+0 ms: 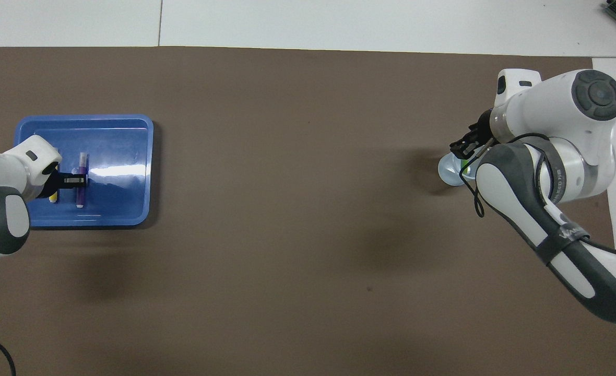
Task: Right arm passes pens to left for tray arrangement
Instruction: 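Release the purple pen in the tray with the left gripper, then lift the green pen from the cup with the right gripper, then carry the green pen toward the left gripper while the left gripper approaches, then close the left gripper on the green pen and open the right gripper, then move the green pen into the tray while the right gripper withdraws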
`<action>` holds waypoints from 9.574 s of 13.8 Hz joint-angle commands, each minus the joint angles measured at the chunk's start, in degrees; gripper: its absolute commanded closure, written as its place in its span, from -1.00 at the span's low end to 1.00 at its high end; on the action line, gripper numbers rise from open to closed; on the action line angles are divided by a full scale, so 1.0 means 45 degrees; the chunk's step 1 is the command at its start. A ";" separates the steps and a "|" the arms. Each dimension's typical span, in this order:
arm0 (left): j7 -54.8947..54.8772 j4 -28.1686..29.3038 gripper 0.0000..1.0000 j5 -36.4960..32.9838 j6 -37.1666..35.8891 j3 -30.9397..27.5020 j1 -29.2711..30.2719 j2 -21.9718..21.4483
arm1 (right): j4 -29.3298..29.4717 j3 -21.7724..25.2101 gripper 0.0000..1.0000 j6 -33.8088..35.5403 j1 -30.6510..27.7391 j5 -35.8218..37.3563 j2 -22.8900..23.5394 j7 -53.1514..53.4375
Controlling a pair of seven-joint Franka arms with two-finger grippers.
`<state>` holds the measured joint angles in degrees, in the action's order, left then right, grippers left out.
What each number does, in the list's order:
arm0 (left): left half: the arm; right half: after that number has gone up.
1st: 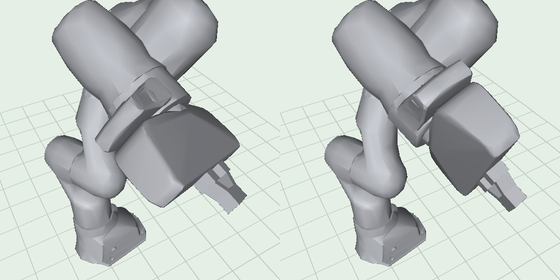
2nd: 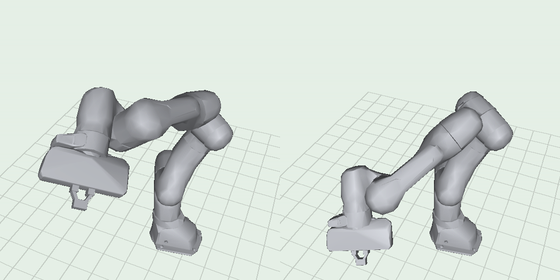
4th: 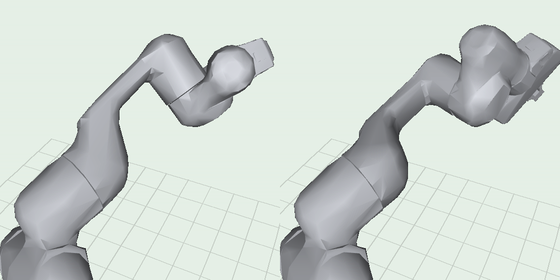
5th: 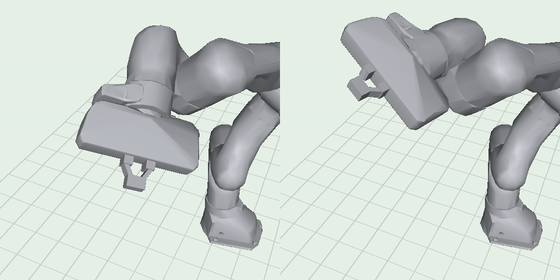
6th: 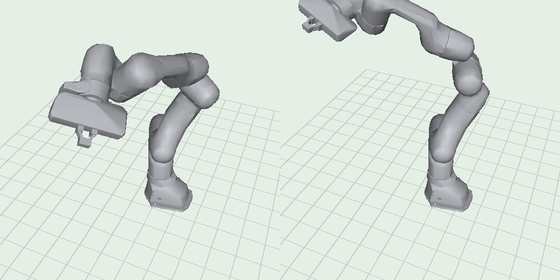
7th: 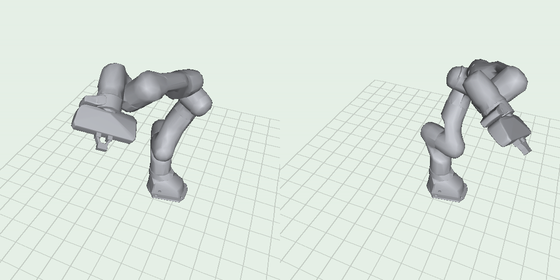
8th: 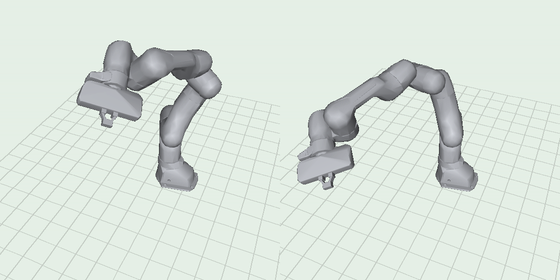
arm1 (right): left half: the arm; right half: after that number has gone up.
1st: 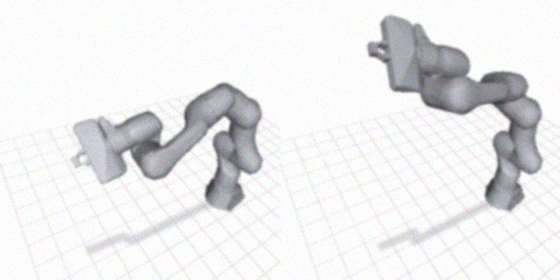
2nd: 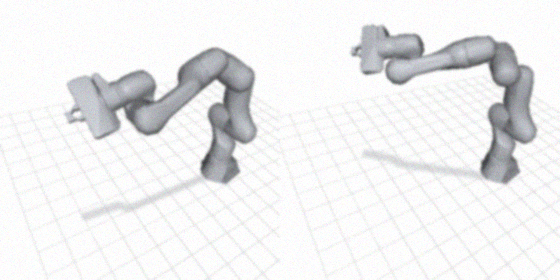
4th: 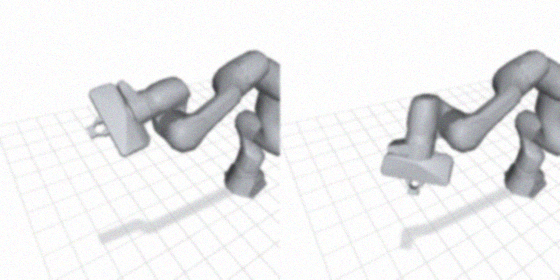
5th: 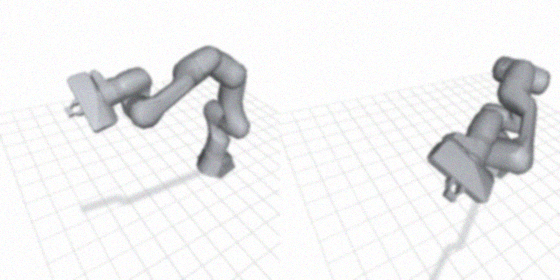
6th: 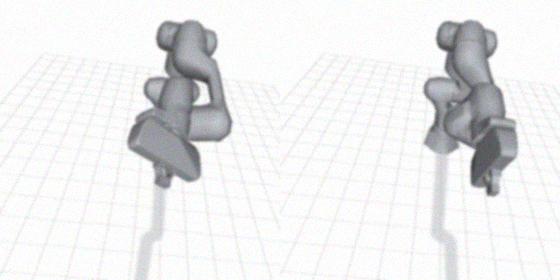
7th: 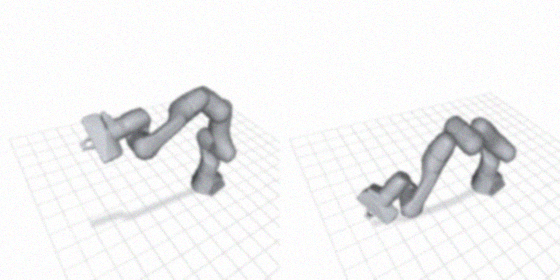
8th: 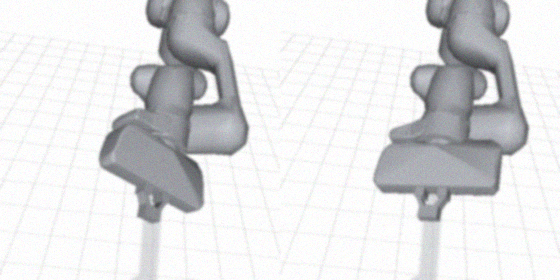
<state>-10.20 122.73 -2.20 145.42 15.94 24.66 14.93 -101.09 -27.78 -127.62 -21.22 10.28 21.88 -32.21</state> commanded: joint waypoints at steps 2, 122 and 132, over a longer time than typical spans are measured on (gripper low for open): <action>0.0294 0.0226 0.17 -0.0272 0.0105 -0.0028 -0.0070 -0.0134 | -0.0095 -0.0195 0.16 0.0274 -0.0186 0.0020 -0.0038 0.0127; 1.1692 0.1432 1.00 0.6334 -0.8221 0.0500 -0.4149 -0.7654 | 0.3323 -0.4589 -1.00 0.5293 0.1827 -0.2970 -0.1601 1.2455; 0.6858 0.0251 1.00 0.2327 -0.4328 0.0461 -0.3957 -0.4123 | 0.3128 -0.4589 -1.00 0.6388 -0.0438 -0.1347 -0.1640 0.8702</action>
<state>23.19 128.82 11.35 125.03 18.45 7.00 -8.72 -85.76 -47.93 -99.43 -21.31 3.23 15.72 8.47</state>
